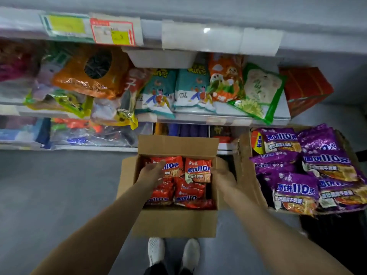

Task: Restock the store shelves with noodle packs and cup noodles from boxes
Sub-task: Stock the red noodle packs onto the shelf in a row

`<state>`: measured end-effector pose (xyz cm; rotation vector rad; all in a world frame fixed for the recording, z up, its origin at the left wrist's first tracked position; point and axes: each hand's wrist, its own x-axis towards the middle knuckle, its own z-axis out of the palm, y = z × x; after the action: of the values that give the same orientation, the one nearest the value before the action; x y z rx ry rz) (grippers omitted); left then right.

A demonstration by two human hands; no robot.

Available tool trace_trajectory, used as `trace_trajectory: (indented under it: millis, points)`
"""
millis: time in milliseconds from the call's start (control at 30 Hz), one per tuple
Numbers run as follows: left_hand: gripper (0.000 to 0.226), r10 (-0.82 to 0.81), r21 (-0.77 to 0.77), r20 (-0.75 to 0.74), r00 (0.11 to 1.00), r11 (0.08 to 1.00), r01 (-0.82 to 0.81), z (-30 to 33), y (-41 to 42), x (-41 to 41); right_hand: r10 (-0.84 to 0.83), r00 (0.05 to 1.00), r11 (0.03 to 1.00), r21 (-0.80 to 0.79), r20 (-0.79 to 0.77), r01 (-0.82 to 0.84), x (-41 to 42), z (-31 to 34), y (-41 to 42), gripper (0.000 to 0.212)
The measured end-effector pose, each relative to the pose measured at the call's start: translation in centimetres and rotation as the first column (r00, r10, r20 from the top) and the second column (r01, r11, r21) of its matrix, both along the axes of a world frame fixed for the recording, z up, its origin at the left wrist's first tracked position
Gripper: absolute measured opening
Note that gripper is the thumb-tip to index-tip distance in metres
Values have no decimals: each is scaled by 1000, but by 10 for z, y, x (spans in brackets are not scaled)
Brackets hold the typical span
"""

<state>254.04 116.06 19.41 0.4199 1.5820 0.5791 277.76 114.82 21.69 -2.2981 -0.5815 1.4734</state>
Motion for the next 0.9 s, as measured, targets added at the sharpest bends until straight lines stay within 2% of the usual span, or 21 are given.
trace_trajectory:
  millis: [200, 333, 533, 767, 900]
  points:
    - [52, -47, -20, 7, 999, 999, 47, -85, 11, -5, -23, 1000, 998, -58, -20, 22, 1, -100, 10, 27]
    - [57, -14, -50, 29, 999, 999, 15, -133, 9, -6, -63, 998, 995, -83, -27, 61, 7, -157, 11, 32]
    - [64, 23, -99, -44, 999, 995, -27, -209, 6, -17, -134, 990, 985, -120, -52, 127, 19, -240, 7, 23]
    - [50, -9, -100, -172, 985, 995, -8, -282, 14, -20, -145, 989, 983, -119, -15, 142, 27, -323, 14, 27]
    - [32, -4, -56, -214, 977, 998, -8, -320, 19, -21, -132, 991, 988, -72, 15, 133, 33, -363, 29, 27]
